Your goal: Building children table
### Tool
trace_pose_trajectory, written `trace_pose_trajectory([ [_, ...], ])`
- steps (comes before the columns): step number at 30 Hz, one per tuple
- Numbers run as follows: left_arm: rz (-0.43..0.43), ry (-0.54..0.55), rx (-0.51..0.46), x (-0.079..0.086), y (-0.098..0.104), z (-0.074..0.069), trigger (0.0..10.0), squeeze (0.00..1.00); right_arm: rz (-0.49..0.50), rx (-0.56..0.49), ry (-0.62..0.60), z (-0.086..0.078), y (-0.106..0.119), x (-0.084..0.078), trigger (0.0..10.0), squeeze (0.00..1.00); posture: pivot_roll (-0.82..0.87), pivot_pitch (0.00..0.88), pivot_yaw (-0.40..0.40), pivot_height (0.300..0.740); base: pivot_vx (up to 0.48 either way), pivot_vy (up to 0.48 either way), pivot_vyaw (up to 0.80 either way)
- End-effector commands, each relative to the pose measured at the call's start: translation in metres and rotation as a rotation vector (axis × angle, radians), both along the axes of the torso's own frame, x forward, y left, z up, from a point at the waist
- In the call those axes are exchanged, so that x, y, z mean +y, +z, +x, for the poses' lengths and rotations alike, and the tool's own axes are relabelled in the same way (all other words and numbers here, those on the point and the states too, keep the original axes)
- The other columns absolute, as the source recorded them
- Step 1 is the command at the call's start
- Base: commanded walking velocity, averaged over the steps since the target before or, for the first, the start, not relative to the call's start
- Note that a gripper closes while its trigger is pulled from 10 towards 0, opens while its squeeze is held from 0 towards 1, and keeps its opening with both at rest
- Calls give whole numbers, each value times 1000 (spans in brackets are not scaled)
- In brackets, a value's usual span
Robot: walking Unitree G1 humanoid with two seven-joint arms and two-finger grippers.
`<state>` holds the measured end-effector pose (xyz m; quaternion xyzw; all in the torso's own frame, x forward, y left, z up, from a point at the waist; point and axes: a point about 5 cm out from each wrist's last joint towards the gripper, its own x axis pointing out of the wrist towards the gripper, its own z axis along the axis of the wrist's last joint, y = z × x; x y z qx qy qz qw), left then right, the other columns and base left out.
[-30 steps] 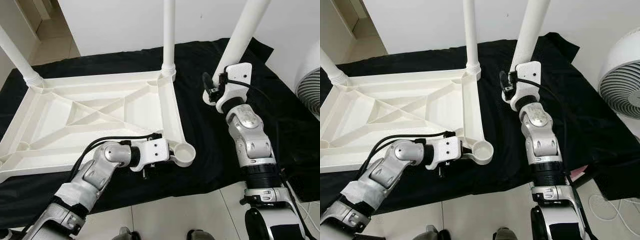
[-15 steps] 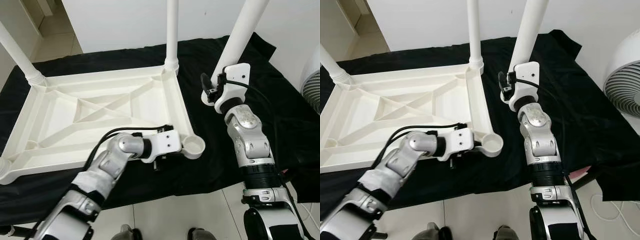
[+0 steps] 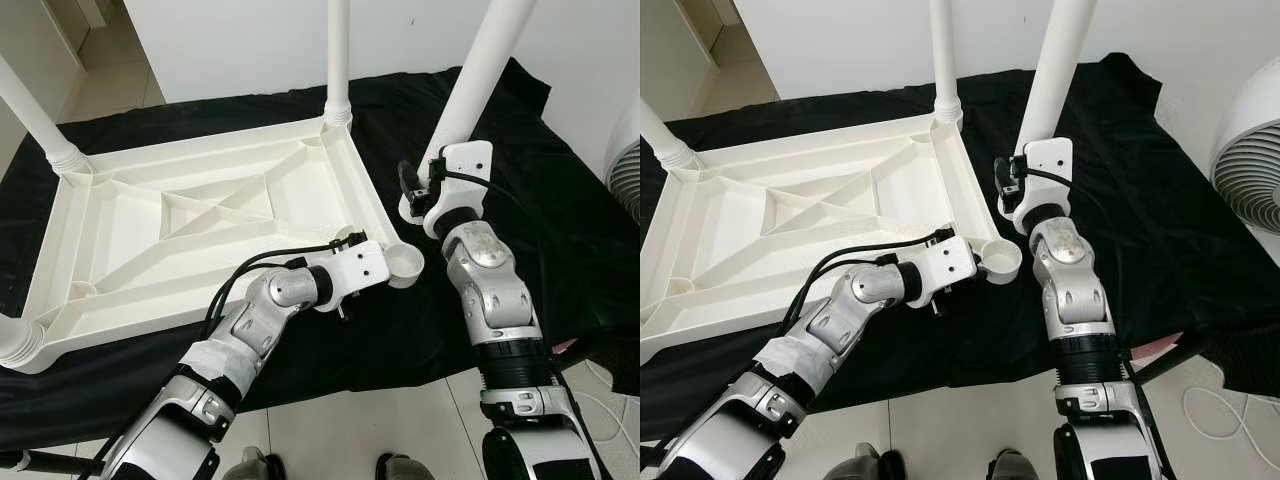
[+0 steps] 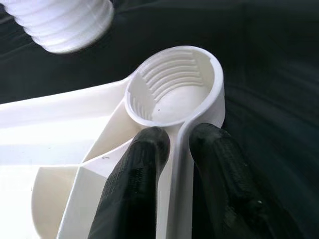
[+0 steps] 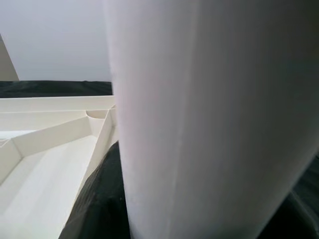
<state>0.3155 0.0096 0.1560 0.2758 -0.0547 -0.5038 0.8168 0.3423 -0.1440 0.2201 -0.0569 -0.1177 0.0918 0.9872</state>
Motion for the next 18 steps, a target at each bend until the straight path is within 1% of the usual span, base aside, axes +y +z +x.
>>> trace_pose_trajectory([
  [1, -26, 3, -14, 7, 8, 2, 10000, 0, 6, -14, 29, -3, 0, 6, 10000, 0, -125, 114, 113, 740, 0, 0, 0],
  [2, -62, -3, 6, 10, 10, -1, 10000, 0, 8, -8, 38, -4, -2, 8, 10000, 0, -124, 108, 110, 740, 0, 0, 0],
  [3, -62, -3, 6, 10, 10, -1, 10000, 0, 8, -8, 38, -4, -2, 8, 10000, 0, -124, 108, 110, 740, 0, 0, 0],
  [4, -108, -16, 25, 12, 14, -4, 10000, 0, 10, -4, 46, -5, -4, 9, 10000, 0, -120, 106, 107, 740, 0, 0, 0],
  [5, -108, -16, 25, 12, 14, -4, 10000, 0, 10, -4, 46, -5, -4, 9, 10000, 0, -120, 106, 107, 740, 0, 0, 0],
  [8, -282, -72, 128, 25, 32, -23, 10000, 0, 26, 13, 83, -8, -9, 17, 10000, 0, -106, 100, 94, 740, 0, 0, 0],
  [9, -316, -83, 151, 28, 35, -27, 10000, 0, 30, 16, 92, -9, -10, 19, 10000, 0, -106, 100, 94, 740, 0, 0, 0],
  [10, -355, -79, 152, 31, 39, -30, 10000, 0, 30, 15, 102, -11, -11, 20, 10000, 0, -99, 95, 87, 740, 0, 0, 0],
  [13, -377, -73, 148, 33, 40, -31, 10000, 0, 29, 13, 108, -12, -12, 21, 10000, 0, -99, 95, 87, 740, 0, 0, 0],
  [15, -431, 3, 162, 42, 34, -30, 10000, 0, 34, 6, 124, -15, -13, 23, 10000, 0, -91, 90, 74, 740, 0, 0, 0],
  [16, -445, 33, 174, 45, 31, -29, 10000, 0, 38, 2, 129, -16, -13, 23, 10000, 0, -91, 90, 74, 740, 0, 0, 0],
  [17, -445, 33, 174, 45, 31, -29, 10000, 0, 38, 2, 129, -16, -13, 23, 10000, 0, -91, 90, 74, 740, 0, 0, 0],
  [18, -451, 76, 188, 49, 27, -28, 10000, 0, 44, -5, 133, -17, -12, 24, 10000, 0, -90, 89, 72, 740, 0, 0, 0],
])
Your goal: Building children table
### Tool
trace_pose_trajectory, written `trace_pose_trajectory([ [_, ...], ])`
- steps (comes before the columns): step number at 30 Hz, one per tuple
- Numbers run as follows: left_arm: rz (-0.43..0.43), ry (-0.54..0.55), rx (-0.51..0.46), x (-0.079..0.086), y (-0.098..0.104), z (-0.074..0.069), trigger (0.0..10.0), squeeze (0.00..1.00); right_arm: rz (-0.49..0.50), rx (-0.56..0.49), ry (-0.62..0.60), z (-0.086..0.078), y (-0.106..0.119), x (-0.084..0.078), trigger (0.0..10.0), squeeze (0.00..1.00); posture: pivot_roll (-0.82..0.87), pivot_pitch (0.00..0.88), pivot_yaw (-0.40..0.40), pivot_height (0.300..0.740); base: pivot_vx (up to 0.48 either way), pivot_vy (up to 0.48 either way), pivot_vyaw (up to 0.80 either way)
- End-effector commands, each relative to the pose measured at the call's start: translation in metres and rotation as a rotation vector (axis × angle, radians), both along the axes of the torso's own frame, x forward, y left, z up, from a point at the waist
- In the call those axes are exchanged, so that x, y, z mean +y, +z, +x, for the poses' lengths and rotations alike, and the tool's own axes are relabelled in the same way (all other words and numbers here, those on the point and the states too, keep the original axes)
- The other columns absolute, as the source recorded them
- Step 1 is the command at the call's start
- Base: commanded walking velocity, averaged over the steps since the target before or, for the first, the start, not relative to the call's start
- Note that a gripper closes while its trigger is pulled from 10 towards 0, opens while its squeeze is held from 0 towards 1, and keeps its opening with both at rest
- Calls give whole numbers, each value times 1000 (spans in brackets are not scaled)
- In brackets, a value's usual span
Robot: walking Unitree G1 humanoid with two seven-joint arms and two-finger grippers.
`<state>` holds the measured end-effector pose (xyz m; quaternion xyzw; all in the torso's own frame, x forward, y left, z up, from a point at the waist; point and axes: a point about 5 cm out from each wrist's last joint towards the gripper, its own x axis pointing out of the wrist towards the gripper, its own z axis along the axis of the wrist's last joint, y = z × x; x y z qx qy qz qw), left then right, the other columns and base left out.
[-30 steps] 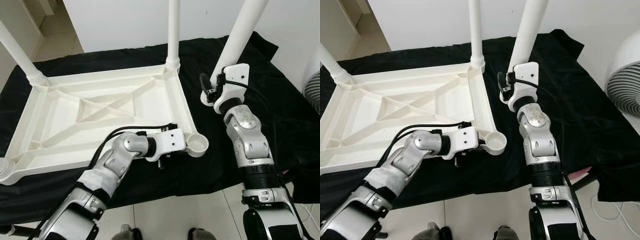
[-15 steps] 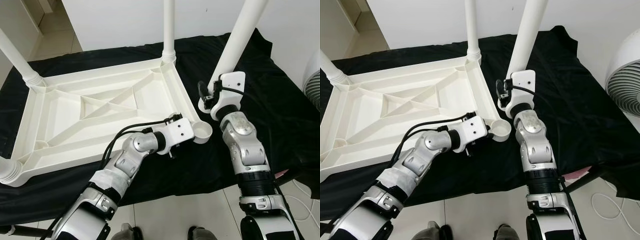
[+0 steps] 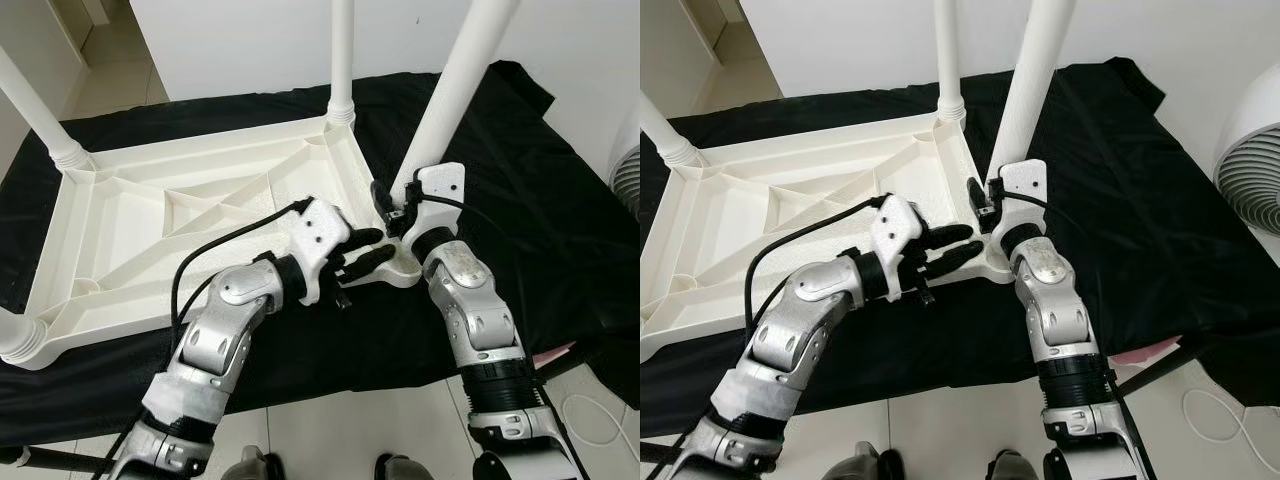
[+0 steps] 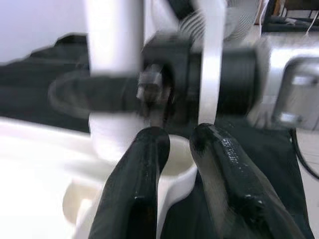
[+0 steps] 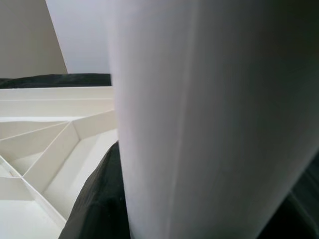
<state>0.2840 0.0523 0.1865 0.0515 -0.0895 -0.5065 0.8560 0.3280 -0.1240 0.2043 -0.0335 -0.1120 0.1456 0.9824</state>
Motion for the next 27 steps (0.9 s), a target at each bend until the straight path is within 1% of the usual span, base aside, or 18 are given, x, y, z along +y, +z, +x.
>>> trace_pose_trajectory([
  [1, -26, 110, 39, 8, -5, 4, 10000, 0, 21, -26, 26, -5, 3, 4, 10000, 0, -88, 87, 68, 740, 0, 0, 0],
  [4, -44, 156, 63, 15, -7, 1, 10000, 0, 35, -15, 35, -11, -2, 5, 10000, 0, -87, 86, 65, 740, 0, 0, 0],
  [5, -44, 156, 63, 15, -7, 1, 10000, 0, 35, -15, 35, -11, -2, 5, 10000, 0, -87, 86, 65, 740, 0, 0, 0],
  [7, -38, 188, 95, 21, -10, 2, 10000, 0, 38, 2, 31, -14, -7, 5, 10000, 0, -87, 86, 65, 740, 0, 0, 0],
  [9, -38, 200, 99, 23, -10, 2, 10000, 0, 40, 8, 28, -14, -8, 5, 10000, 0, -91, 88, 62, 740, 0, 0, 0],
  [12, -36, 240, 85, 33, -9, 4, 10000, 0, 45, 22, 18, -16, -12, 2, 10000, 0, -91, 88, 62, 740, 0, 0, 0],
  [21, -34, 271, 70, 44, -7, 5, 10000, 0, 40, 44, 12, -22, -18, -3, 10000, 0, -96, 89, 60, 740, 0, 0, 0],
  [26, -36, 285, 57, 46, -5, 4, 10000, 0, 33, 56, 7, -24, -20, -6, 10000, 0, -97, 88, 58, 740, 0, 0, 0],
  [27, -44, 240, 91, 45, -5, 1, 10000, 0, 20, 66, 2, -26, -22, -9, 10000, 0, -97, 82, 54, 740, 0, 0, 0],
])
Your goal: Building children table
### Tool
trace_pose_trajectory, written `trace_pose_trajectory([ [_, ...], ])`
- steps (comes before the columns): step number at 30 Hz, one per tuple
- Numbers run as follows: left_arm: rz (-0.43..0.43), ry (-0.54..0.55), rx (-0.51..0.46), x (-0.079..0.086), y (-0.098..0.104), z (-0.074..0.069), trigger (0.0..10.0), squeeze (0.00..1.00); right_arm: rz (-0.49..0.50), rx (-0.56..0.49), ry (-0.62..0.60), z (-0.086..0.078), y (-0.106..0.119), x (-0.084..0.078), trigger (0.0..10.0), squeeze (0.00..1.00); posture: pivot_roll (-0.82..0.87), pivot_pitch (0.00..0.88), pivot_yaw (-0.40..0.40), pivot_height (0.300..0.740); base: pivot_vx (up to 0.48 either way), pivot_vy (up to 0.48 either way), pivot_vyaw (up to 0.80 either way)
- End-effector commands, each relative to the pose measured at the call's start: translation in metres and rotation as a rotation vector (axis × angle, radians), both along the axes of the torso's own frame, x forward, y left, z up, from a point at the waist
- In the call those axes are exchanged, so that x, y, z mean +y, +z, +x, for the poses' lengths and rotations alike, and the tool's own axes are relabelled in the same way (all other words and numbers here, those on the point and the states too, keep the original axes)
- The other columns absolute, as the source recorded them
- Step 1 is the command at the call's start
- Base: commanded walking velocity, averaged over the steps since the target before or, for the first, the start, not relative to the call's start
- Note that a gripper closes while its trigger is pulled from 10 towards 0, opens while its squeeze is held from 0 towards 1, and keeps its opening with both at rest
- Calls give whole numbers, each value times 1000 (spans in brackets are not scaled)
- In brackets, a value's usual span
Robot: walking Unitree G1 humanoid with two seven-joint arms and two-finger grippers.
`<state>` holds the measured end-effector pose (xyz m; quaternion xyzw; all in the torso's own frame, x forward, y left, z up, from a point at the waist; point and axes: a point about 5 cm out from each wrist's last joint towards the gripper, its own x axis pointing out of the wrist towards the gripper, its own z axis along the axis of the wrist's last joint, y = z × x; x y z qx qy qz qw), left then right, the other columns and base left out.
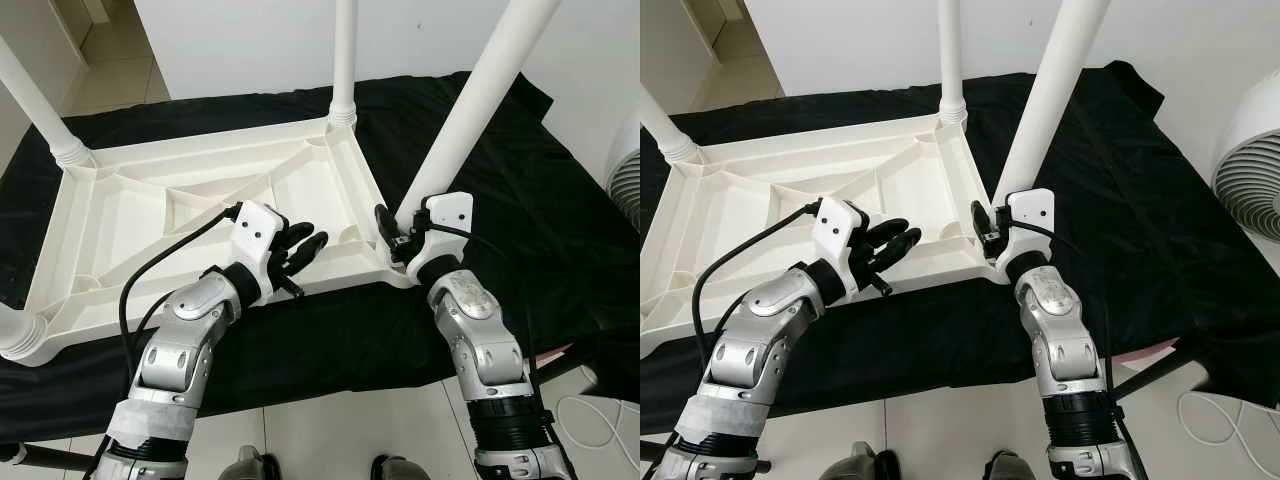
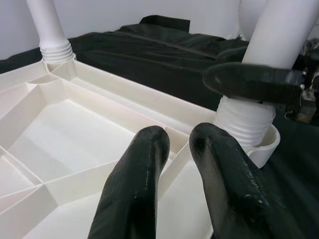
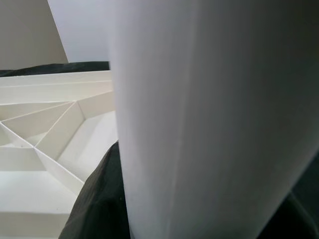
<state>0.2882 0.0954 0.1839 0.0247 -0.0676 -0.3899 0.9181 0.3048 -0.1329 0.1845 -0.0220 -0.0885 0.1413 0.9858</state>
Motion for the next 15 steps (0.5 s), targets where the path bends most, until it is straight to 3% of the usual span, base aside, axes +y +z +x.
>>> trace_pose_trajectory([
  [1, 2, -21, 27, 2, -3, -3, 10000, 0, 4, 16, 11, -2, -2, 0, 10000, 0, -97, 82, 54, 740, 0, 0, 0],
  [15, 7, -38, 43, 2, -4, -3, 10000, 0, -47, 36, 23, -4, -6, -7, 10000, 0, -102, 77, 53, 740, 0, 0, 0],
])
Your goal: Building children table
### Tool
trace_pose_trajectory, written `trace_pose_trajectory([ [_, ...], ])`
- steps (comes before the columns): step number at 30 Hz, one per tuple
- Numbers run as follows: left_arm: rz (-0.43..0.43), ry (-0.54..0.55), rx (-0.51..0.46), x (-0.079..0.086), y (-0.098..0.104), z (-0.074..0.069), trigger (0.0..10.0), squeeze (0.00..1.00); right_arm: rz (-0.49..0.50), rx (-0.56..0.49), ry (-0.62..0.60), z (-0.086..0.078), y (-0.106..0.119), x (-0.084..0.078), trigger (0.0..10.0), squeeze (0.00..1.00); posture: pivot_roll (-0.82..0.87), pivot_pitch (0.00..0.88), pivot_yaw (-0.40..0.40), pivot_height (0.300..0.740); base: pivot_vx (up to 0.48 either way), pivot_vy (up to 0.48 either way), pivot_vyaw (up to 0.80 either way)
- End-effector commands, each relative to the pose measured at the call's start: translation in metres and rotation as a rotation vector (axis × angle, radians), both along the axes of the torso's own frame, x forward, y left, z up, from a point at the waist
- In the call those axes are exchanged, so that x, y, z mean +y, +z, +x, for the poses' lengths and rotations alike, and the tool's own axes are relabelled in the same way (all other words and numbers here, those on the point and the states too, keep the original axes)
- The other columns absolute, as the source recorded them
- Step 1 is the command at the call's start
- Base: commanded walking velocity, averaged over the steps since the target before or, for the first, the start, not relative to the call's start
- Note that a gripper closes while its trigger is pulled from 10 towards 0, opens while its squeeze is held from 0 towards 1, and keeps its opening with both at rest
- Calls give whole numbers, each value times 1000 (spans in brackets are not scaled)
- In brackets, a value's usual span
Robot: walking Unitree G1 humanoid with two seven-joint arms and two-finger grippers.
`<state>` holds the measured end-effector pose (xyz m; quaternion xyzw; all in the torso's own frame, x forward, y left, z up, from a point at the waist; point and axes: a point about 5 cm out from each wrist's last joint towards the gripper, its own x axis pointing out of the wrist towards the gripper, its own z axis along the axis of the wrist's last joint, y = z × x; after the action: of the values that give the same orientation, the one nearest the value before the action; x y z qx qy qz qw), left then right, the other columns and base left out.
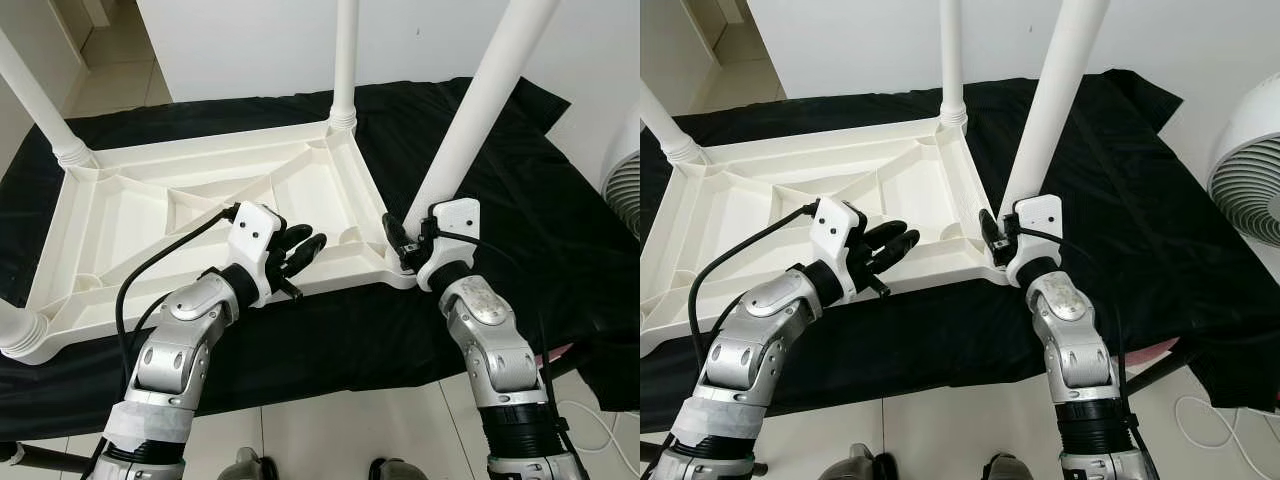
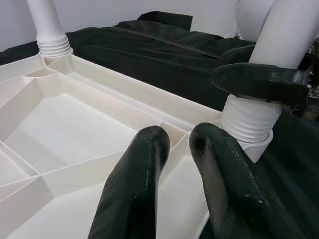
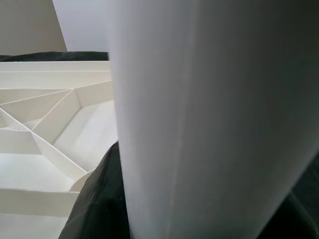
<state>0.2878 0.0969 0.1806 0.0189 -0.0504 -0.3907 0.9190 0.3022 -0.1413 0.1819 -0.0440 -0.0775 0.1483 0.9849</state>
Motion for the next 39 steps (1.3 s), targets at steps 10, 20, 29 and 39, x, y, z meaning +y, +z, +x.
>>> trace_pose_trajectory([
  [10, 9, -34, 9, 0, -1, -3, 10000, 0, 1, 23, 11, -2, -4, 1, 10000, 0, -100, 75, 56, 740, 0, 0, 0],
  [20, 14, -31, 11, 1, 0, -3, 10000, 0, -3, 27, 18, -2, -3, 2, 10000, 0, -89, 85, 55, 740, 0, 0, 0],
  [29, 23, -27, 13, 3, 0, -4, 10000, 0, -9, 35, 17, -2, -5, 1, 10000, 0, -84, 95, 63, 740, 0, 0, 0],
  [39, 35, -35, 13, 4, 1, -3, 10000, 0, -10, 39, 1, 0, -7, -2, 10000, 0, -85, 97, 67, 740, 0, 0, 0],
])
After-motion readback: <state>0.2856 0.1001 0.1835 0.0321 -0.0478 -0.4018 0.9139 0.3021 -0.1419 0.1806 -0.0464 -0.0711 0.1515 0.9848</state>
